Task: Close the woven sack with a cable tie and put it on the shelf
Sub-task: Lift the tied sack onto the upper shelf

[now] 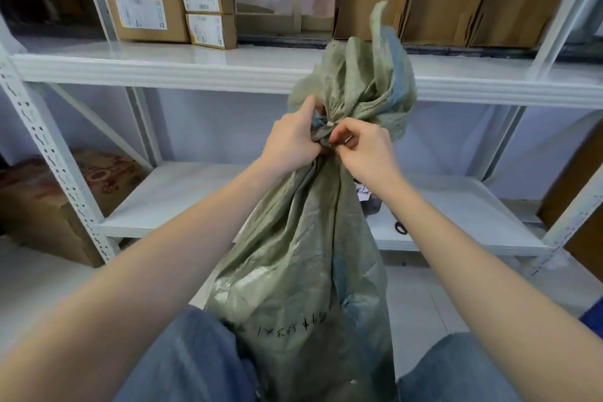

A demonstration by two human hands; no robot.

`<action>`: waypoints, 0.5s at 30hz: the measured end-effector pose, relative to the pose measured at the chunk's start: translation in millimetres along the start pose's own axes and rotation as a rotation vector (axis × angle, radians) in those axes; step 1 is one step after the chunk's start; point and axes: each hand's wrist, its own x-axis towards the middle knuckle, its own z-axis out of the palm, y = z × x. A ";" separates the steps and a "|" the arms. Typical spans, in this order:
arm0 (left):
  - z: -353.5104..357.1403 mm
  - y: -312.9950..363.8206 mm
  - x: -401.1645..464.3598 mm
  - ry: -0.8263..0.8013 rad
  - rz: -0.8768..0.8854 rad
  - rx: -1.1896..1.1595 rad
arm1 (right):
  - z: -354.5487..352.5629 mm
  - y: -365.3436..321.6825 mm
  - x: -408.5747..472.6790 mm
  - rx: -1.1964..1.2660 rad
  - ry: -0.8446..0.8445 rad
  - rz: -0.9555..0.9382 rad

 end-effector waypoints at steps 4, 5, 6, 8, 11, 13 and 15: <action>-38.4 23.7 21.4 0.154 0.074 -0.032 | -32.3 -22.8 5.0 0.013 -0.010 0.032; -50.0 31.6 26.0 0.180 0.083 -0.045 | -40.6 -25.1 5.5 -0.012 -0.086 0.096; -61.9 39.6 31.3 0.207 0.093 -0.053 | -49.0 -27.4 5.8 -0.025 -0.191 0.176; -86.3 58.0 40.8 0.262 0.112 -0.048 | -62.1 -33.7 2.4 0.021 -0.418 0.314; -116.0 87.3 53.1 0.308 0.142 -0.086 | -64.3 -45.3 7.3 0.141 -0.476 0.336; -128.7 108.2 62.6 0.313 0.178 -0.194 | -57.4 -60.9 19.5 0.198 -0.320 0.284; -138.6 130.9 69.9 0.310 0.212 -0.288 | -54.8 -77.0 33.5 0.225 -0.112 0.230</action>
